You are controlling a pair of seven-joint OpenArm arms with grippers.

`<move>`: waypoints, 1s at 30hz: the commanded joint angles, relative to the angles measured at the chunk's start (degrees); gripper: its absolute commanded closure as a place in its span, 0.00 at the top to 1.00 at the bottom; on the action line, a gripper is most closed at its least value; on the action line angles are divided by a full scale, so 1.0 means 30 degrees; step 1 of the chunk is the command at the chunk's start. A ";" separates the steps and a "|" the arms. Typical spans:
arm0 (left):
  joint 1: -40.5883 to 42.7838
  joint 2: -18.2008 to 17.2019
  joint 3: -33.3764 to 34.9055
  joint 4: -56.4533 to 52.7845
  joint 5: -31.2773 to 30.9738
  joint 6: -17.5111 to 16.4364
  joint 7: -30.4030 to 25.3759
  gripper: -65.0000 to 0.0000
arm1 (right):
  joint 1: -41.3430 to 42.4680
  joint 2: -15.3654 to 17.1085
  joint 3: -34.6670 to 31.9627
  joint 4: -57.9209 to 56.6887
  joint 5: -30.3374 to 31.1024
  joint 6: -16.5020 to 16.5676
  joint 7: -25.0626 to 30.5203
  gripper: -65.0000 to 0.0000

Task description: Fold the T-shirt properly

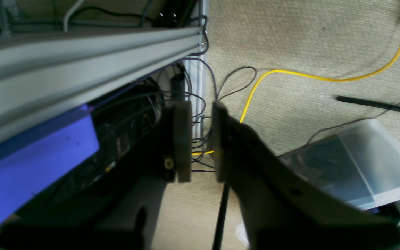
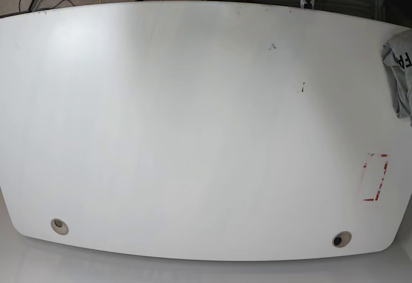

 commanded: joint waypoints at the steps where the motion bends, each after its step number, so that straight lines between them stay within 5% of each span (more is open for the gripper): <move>1: 0.0011 -0.0068 -0.0014 -0.0022 0.0142 0.0041 -0.0023 0.54 | 0.0331 0.0102 0.0013 -0.0728 0.0004 0.0105 0.0104 0.16; 30: -0.0077 0.0343 0.1158 -0.0052 0.0171 0.0041 0.0006 0.54 | 0.1503 0.0044 0.0042 -0.1871 0.0004 0.0105 0.0134 0.16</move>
